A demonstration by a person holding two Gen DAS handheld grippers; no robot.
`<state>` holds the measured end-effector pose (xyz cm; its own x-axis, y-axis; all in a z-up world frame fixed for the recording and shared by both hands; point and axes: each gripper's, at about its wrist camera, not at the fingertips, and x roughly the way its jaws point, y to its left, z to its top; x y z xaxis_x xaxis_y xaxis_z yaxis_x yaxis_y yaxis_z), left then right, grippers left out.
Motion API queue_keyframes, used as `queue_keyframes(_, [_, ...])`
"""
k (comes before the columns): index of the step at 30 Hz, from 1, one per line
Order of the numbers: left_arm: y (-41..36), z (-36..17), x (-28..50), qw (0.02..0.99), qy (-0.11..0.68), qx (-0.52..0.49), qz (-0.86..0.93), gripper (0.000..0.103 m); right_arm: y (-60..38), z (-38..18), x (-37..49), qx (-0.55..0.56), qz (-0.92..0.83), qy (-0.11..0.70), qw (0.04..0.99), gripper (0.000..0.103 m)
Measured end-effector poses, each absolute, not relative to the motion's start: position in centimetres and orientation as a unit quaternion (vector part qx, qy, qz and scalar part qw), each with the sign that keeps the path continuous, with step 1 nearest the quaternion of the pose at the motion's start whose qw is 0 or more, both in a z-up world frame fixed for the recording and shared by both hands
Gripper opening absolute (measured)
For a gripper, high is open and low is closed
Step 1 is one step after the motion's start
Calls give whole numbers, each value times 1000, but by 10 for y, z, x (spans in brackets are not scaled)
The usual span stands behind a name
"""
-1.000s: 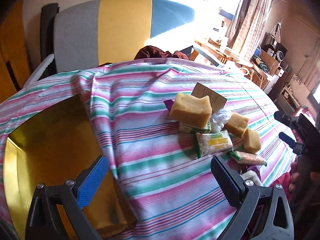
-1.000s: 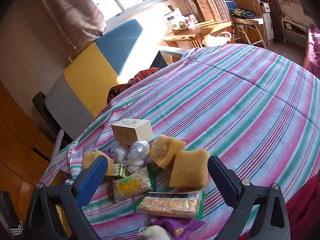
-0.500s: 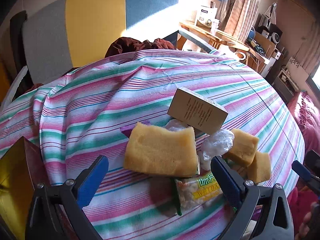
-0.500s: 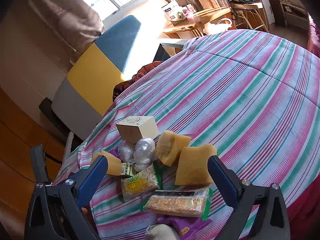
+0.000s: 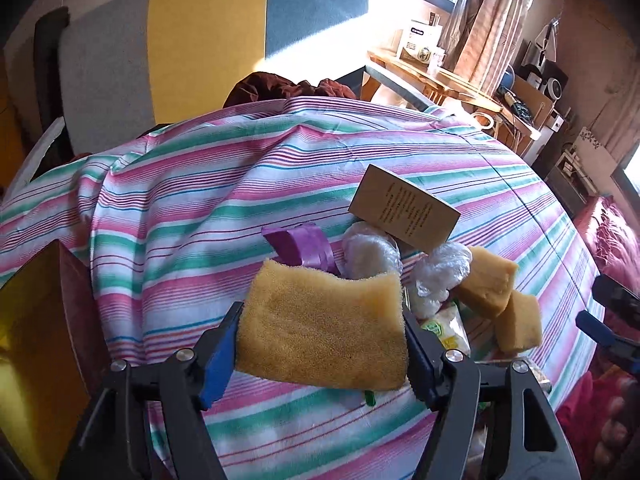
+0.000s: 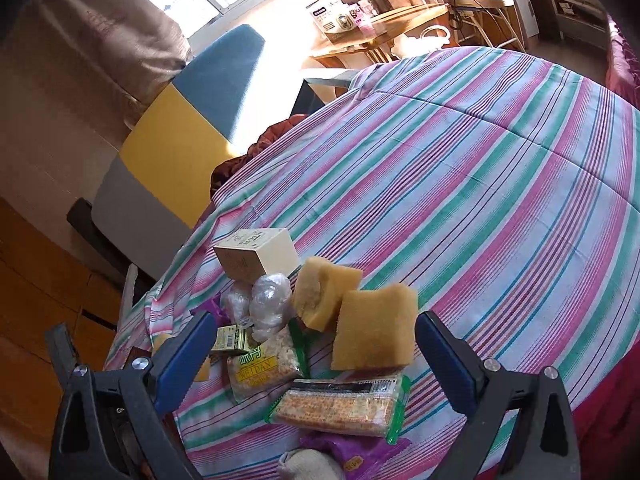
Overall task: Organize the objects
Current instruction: 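Grasp a yellow sponge with the left tool while the right tool grasps the white rolled sock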
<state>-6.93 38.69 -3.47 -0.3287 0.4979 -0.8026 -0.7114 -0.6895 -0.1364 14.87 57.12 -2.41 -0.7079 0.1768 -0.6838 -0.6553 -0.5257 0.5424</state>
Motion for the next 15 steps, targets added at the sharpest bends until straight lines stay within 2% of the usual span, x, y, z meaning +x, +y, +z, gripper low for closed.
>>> queue_keyframes(8, [322, -22, -33, 374, 124, -428, 813, 72, 546, -25, 134, -346, 829, 356, 256, 100])
queue_keyframes(15, [264, -10, -21, 364, 111, -412, 828, 72, 486, -23, 135, -447, 823, 268, 225, 89])
